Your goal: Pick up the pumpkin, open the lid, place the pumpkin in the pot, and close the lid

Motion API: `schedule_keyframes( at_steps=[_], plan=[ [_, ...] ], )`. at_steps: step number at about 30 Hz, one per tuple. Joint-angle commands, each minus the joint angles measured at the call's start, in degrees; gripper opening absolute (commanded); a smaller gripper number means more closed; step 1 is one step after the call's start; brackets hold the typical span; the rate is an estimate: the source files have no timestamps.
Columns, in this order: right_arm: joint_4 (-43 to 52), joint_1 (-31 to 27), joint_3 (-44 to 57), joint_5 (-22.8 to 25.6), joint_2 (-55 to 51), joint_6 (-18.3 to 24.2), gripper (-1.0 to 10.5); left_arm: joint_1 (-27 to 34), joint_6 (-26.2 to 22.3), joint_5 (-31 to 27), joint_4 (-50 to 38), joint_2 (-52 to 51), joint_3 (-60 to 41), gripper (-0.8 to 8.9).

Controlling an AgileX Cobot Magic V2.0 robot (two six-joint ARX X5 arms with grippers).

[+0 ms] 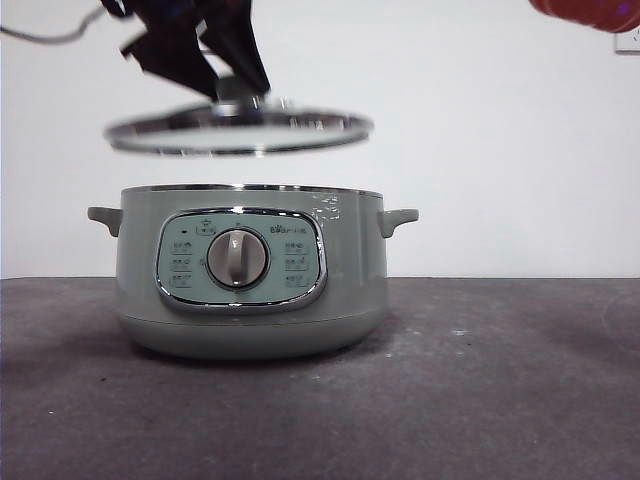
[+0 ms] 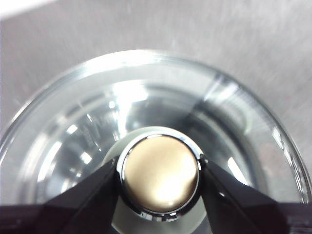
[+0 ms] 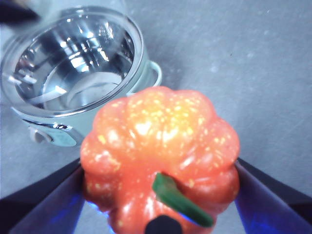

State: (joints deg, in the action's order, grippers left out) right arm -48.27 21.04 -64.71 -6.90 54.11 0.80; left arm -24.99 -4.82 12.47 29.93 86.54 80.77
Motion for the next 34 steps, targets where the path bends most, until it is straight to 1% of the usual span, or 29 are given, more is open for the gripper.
schedule_keyframes(
  at_steps=[1,3,7,8,11,14,19,25,29,31,34],
  plan=[
    [1.75,0.46,0.02,-3.74,2.21,-0.52,-0.1,0.04,0.26,-2.23,-0.31,-4.66,1.07,-0.12],
    [5.46,1.75,0.02,-3.69,4.87,-0.74,-0.1,0.35,0.26,-2.84,2.69,-9.31,1.07,-0.12],
    [13.44,7.08,-0.35,-3.69,13.14,-0.9,-0.1,0.98,0.15,-8.61,10.58,-19.98,1.05,-0.12],
    [15.32,8.48,-0.9,-3.65,15.56,-0.87,-0.1,1.27,0.09,-9.33,12.37,-22.6,1.05,-0.12],
    [18.67,11.47,-4.57,-3.61,22.82,-0.7,-0.1,1.81,0.11,-9.51,17.03,-28.37,1.07,-0.12],
    [19.37,13.44,-9.92,-3.54,29.7,0.09,-0.1,1.99,0.13,-10.4,20.81,-32.39,1.05,-0.12],
    [19.28,15.85,-20.83,-3.45,41.57,2.21,-0.1,1.99,0.33,-10.95,25.49,-37.33,1.07,-0.12],
    [19.32,17.53,-33.05,-2.69,55.15,4.42,-0.1,1.99,0.74,-10.97,28.24,-40.85,1.05,-0.12],
    [19.32,18.14,-37.13,-0.17,61.64,6.4,-0.1,1.99,0.76,-10.93,29.31,-41.11,1.07,-0.12],
    [19.61,18.14,-37.29,0.09,63.67,7.1,-0.1,1.99,0.74,-10.93,30.21,-41.11,1.07,-0.12],
    [19.32,18.14,-37.29,2.08,65.79,7.91,-0.1,1.99,0.74,-10.86,30.25,-41.09,1.07,-0.12]
  ],
)
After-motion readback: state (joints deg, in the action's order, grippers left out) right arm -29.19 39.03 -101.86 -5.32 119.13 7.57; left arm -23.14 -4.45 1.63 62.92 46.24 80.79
